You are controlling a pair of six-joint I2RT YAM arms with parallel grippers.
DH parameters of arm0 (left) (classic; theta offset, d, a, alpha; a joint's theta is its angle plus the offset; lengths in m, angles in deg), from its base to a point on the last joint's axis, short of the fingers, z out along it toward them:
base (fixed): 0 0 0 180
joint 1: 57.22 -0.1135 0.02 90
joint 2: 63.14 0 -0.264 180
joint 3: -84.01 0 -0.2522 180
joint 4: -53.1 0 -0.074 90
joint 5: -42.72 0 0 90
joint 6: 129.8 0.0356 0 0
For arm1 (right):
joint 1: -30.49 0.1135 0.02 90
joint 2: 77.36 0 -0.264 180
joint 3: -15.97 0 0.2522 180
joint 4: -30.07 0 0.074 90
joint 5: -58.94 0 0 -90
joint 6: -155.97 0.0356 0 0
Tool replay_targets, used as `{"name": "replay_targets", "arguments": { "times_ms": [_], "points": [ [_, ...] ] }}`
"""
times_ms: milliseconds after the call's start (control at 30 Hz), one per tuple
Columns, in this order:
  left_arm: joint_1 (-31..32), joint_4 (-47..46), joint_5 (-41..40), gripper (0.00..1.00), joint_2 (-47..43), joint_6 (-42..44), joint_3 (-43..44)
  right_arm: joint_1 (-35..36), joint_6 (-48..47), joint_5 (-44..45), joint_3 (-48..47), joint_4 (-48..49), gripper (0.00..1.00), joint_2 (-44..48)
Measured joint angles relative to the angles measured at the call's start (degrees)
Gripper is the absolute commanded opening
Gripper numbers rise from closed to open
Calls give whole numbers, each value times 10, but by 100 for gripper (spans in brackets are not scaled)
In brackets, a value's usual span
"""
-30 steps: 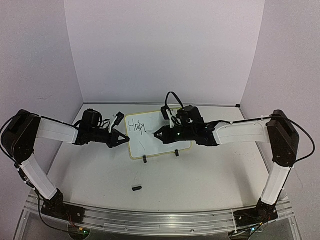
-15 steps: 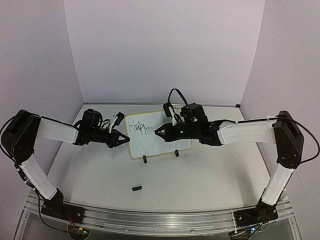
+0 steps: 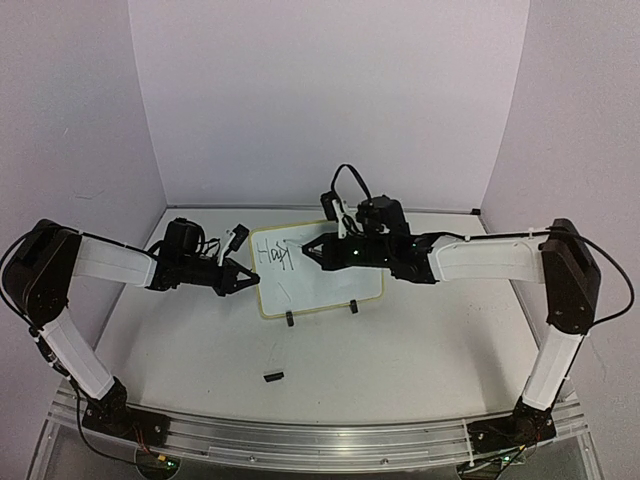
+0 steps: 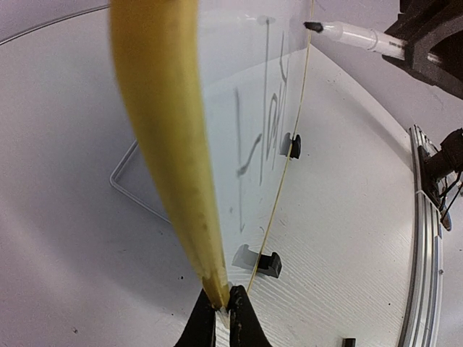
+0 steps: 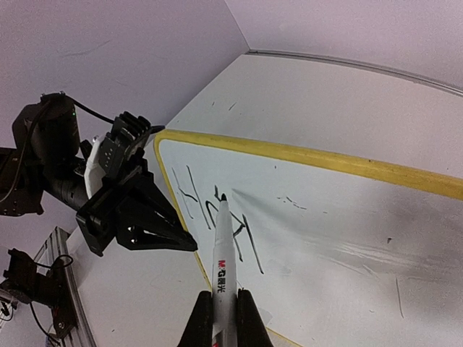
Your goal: Write a sentence on the whiteboard
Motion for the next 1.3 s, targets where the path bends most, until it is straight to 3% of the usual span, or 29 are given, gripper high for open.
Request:
{"name": "replay_targets", "arguments": {
  "times_ms": [767,1300],
  "points": [
    [0,5,-4,0,0,-1,4,1,0,66,38,0,0,16],
    [2,6,-4,0,0,0,4,1,-3,6,27,-7,0,-15]
  ]
}}
